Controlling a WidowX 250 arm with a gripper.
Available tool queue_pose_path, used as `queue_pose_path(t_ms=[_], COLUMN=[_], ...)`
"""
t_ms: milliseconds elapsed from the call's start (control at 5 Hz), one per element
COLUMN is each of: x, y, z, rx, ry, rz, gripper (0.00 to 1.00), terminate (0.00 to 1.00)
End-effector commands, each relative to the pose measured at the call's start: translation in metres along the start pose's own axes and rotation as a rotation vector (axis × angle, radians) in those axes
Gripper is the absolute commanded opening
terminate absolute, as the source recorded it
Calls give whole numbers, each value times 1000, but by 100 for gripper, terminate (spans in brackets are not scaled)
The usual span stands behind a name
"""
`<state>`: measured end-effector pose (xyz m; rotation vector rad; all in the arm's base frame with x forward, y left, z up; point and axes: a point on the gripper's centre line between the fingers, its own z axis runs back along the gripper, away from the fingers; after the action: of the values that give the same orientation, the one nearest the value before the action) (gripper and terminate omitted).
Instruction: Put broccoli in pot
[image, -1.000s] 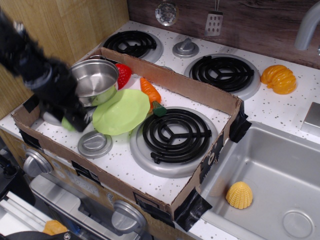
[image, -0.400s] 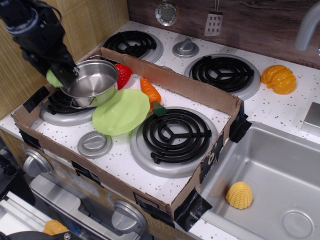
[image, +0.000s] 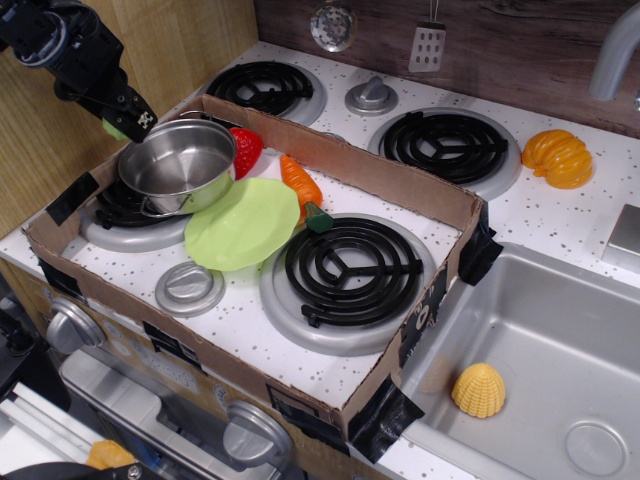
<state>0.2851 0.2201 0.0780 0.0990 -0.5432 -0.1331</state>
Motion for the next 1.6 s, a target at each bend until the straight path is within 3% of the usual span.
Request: queue_pose_path(t_ms=[0, 600, 800, 1400], x=[25, 32, 52, 52], y=[7, -15, -42, -42], z=[19, 48, 72, 72], rx=[21, 0, -58, -58], ry=[-43, 59, 194, 194], rz=[-80, -61, -48, -48], gripper=[100, 100, 100, 100], terminate=[0, 0, 0, 0])
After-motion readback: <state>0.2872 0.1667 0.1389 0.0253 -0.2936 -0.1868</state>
